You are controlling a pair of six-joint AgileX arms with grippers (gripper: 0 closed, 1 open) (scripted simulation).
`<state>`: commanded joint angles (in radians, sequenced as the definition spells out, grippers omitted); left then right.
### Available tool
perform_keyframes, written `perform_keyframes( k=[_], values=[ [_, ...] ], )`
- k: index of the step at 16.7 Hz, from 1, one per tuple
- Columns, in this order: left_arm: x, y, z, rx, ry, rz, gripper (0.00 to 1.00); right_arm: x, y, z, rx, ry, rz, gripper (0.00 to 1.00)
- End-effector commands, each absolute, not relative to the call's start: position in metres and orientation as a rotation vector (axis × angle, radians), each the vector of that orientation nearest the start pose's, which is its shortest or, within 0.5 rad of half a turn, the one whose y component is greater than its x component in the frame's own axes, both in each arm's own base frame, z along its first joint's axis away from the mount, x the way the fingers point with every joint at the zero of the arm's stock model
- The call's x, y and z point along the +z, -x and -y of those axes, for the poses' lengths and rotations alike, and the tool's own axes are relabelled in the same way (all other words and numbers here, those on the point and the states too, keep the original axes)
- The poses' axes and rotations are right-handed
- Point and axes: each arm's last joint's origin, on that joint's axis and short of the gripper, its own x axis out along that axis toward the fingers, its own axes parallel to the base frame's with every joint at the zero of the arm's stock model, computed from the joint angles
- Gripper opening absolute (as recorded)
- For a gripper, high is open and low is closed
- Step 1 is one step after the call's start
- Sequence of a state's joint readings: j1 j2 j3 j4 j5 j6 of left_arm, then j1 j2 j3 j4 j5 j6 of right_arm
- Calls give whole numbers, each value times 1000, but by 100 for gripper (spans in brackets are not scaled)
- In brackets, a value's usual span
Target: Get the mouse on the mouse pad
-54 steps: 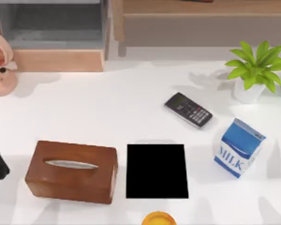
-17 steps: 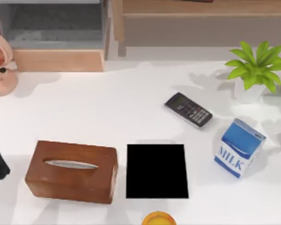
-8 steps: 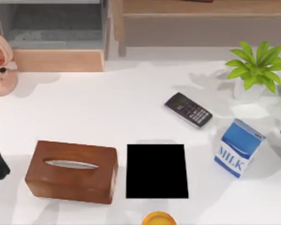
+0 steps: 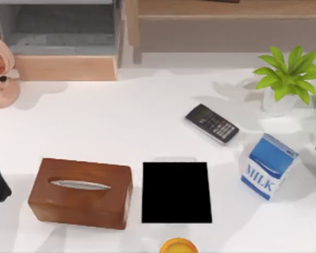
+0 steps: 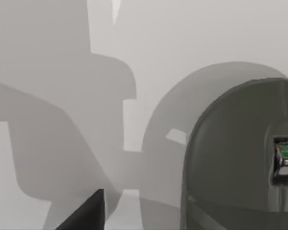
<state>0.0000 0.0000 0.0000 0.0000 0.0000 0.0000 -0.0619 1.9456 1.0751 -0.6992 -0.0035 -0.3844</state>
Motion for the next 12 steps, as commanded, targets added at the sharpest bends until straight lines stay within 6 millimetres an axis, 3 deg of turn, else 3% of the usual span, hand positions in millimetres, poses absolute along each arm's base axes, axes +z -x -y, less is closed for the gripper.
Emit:
perform_keyframes(
  k=[8,12],
  values=[
    [160,-106,1,0,0,0,100,98,-326,18,261,254,-1553,2],
    [160,-106,1,0,0,0,100,98,-326,18,261,254,-1553,0]
  ],
)
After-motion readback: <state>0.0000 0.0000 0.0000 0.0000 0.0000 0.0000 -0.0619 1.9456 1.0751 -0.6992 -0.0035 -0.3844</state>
